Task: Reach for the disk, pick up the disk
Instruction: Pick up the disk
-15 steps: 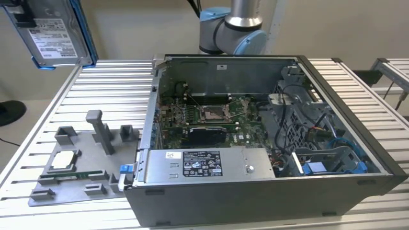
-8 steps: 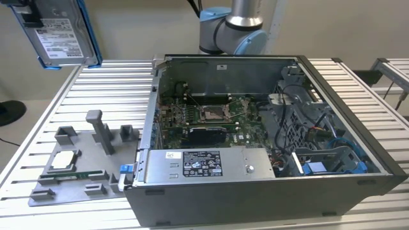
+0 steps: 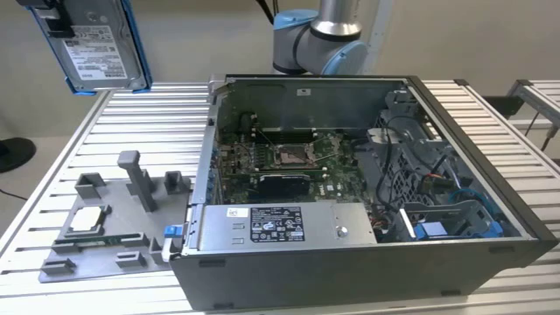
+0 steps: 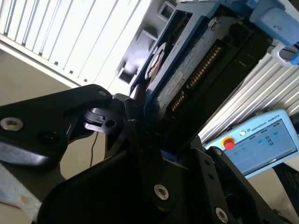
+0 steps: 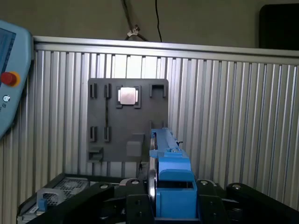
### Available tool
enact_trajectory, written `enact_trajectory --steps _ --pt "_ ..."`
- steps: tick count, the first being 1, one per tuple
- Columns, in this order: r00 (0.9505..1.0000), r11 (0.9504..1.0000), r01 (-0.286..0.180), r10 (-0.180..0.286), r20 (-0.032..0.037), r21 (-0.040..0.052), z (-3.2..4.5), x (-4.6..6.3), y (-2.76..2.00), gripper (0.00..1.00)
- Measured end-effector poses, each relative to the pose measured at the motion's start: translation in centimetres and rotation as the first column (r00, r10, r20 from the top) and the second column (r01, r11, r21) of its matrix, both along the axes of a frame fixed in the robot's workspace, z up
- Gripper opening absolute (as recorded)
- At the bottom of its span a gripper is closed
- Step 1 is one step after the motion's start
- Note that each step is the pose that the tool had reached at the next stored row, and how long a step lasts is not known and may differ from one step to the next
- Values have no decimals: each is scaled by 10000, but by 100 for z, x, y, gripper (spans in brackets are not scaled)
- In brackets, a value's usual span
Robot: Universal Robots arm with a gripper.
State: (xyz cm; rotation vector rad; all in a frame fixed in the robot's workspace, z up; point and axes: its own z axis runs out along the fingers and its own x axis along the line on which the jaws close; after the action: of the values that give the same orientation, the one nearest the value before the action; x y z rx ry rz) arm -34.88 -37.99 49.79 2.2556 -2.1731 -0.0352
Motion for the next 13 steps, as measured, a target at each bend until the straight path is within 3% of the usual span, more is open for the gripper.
enact_trajectory --steps 13 --pt "10000 10000 0 0 0 0 0 303 0 0"
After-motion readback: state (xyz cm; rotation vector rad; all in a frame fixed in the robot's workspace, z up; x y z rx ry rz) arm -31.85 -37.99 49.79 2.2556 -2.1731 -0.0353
